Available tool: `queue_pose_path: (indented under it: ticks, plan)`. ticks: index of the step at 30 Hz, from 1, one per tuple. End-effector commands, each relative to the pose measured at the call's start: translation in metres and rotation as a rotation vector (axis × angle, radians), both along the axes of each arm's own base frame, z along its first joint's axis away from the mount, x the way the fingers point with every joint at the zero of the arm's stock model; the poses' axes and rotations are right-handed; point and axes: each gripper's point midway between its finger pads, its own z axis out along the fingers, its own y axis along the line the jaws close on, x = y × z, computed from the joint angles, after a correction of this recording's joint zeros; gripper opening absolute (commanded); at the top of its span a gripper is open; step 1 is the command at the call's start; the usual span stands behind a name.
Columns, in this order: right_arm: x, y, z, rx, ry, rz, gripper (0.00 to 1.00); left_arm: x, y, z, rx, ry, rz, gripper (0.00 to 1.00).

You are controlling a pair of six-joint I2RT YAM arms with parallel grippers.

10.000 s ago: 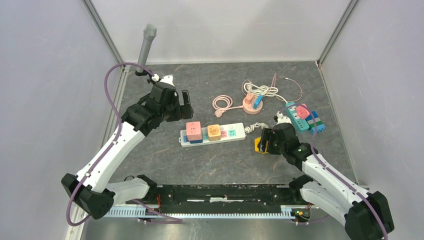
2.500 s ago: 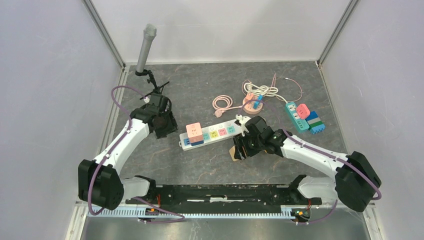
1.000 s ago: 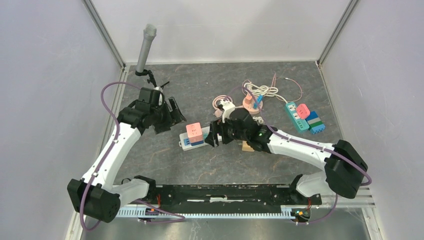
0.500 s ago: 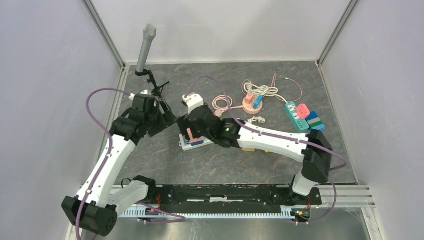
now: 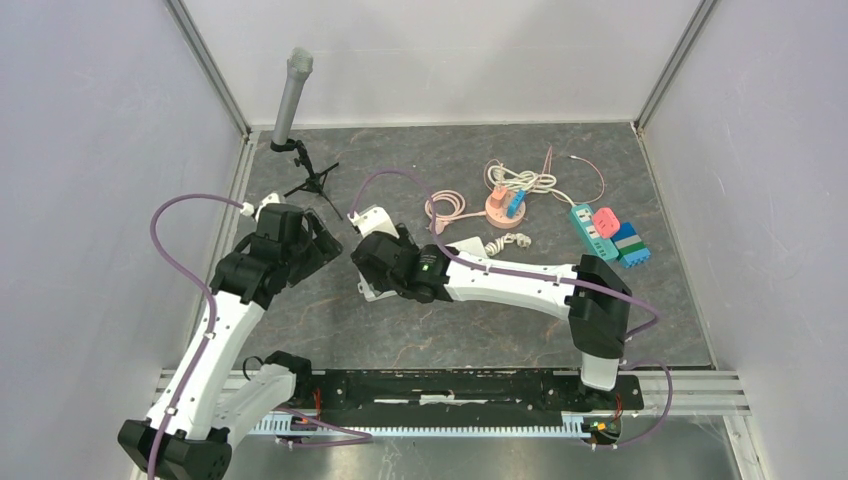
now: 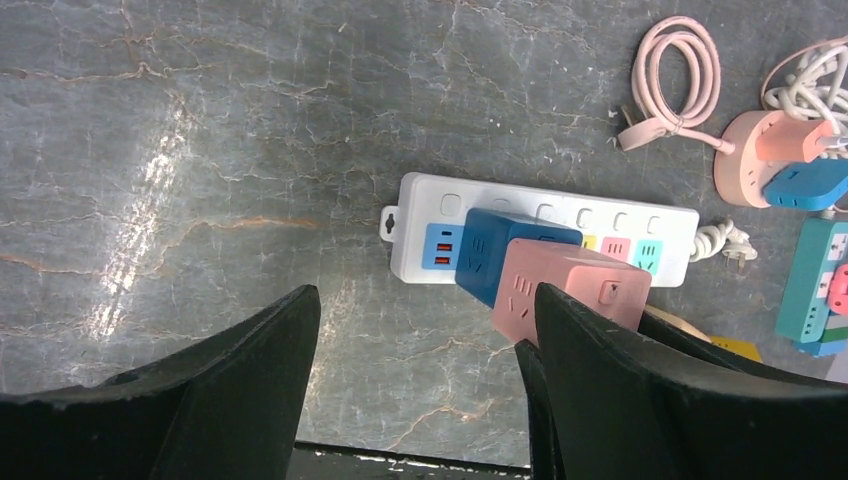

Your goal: Pull the plug off the socket

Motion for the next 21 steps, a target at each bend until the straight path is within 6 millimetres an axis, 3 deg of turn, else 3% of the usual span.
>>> queue_pose_path:
  ticks: [1,6,14,16,21]
  plan:
    - [0.006,0.003,0.014,0.026,-0.023,-0.042,0.68,-0.004,-0.008,-0.001,-0.059,-0.008,-0.008,0.84]
    - [0.005,-0.013,0.029,0.04,-0.068,-0.024,0.47,-0.009,-0.044,-0.012,-0.226,-0.017,-0.135,0.8]
    - [-0.01,-0.033,0.043,0.039,-0.087,0.093,0.42,-0.008,-0.07,-0.029,-0.326,0.016,-0.233,0.73]
    - [-0.013,-0.034,0.039,0.034,-0.073,0.112,0.44,-0.006,-0.08,-0.031,-0.366,0.013,-0.271,0.72]
    - [-0.016,-0.037,0.023,0.064,-0.022,0.106,0.71,-0.008,-0.094,-0.042,-0.419,0.044,-0.34,0.69]
